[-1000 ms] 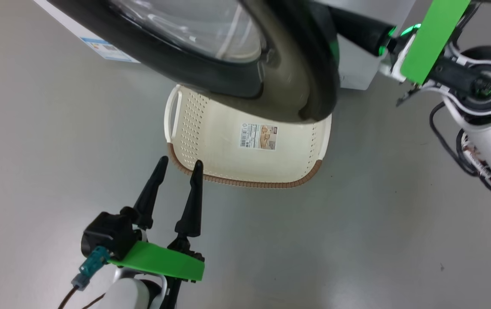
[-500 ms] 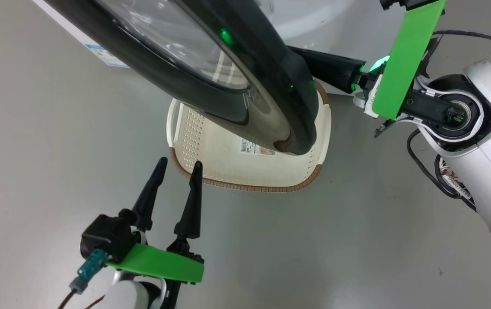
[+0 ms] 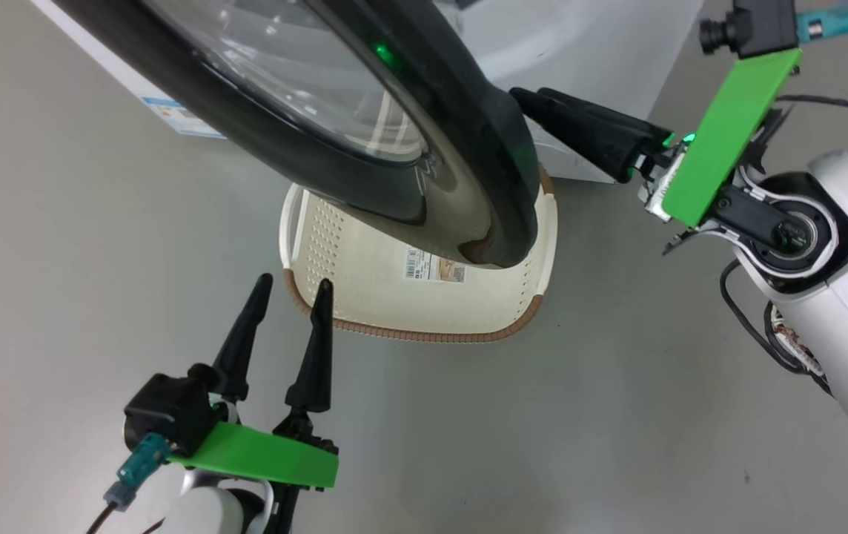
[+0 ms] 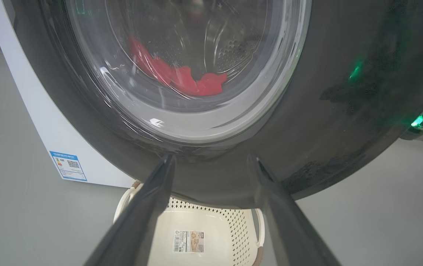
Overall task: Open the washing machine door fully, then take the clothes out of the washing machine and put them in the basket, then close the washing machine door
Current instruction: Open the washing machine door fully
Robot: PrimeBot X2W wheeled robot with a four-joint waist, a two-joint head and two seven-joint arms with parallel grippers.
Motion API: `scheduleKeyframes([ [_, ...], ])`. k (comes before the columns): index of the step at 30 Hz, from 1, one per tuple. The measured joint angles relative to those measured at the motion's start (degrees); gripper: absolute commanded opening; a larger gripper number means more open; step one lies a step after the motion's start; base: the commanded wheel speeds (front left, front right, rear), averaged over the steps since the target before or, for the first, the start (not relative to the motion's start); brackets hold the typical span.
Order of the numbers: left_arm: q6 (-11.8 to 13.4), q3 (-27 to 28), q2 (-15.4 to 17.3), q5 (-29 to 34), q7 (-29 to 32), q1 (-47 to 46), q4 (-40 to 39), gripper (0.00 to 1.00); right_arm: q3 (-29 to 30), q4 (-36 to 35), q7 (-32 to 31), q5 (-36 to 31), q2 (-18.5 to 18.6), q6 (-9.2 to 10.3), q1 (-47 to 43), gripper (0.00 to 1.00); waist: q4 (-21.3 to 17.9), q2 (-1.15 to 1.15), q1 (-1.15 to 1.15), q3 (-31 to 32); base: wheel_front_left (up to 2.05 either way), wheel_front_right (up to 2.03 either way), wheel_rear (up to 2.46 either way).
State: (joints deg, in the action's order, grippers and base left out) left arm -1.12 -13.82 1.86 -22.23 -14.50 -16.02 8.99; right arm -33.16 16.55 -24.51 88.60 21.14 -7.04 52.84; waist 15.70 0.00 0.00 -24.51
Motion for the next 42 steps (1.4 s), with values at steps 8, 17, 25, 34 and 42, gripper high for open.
scheduleKeyframes([
  [8,-0.9,2.1,0.0,0.6,0.0,1.0,1.0,1.0,1.0,0.6,5.7,-0.1,0.8,0.0,-6.3,1.0,-2.0,0.0,0.0,1.4,0.0,0.0,0.0],
  [17,-1.4,4.2,0.0,1.6,0.0,2.4,1.5,1.0,1.3,0.6,12.7,-0.5,2.0,0.0,-15.5,1.0,-4.5,0.0,0.0,3.4,0.0,0.0,0.0],
  [25,-1.9,5.7,0.0,2.7,0.0,3.2,2.2,1.0,1.5,0.3,18.6,-0.5,3.8,0.0,-23.5,1.0,-6.1,0.0,0.0,4.7,0.0,0.0,0.0],
  [34,-2.0,7.3,0.0,3.2,0.0,4.4,2.6,1.0,0.9,0.4,29.9,-5.4,6.4,0.0,-29.5,1.0,-7.8,0.0,0.0,5.7,0.0,0.0,0.0],
  [42,-2.4,8.1,0.0,3.6,0.0,4.6,3.2,1.0,-5.2,5.0,38.1,-15.8,8.3,-0.01,-29.8,1.0,-8.8,0.0,0.0,6.2,0.0,0.0,0.0],
])
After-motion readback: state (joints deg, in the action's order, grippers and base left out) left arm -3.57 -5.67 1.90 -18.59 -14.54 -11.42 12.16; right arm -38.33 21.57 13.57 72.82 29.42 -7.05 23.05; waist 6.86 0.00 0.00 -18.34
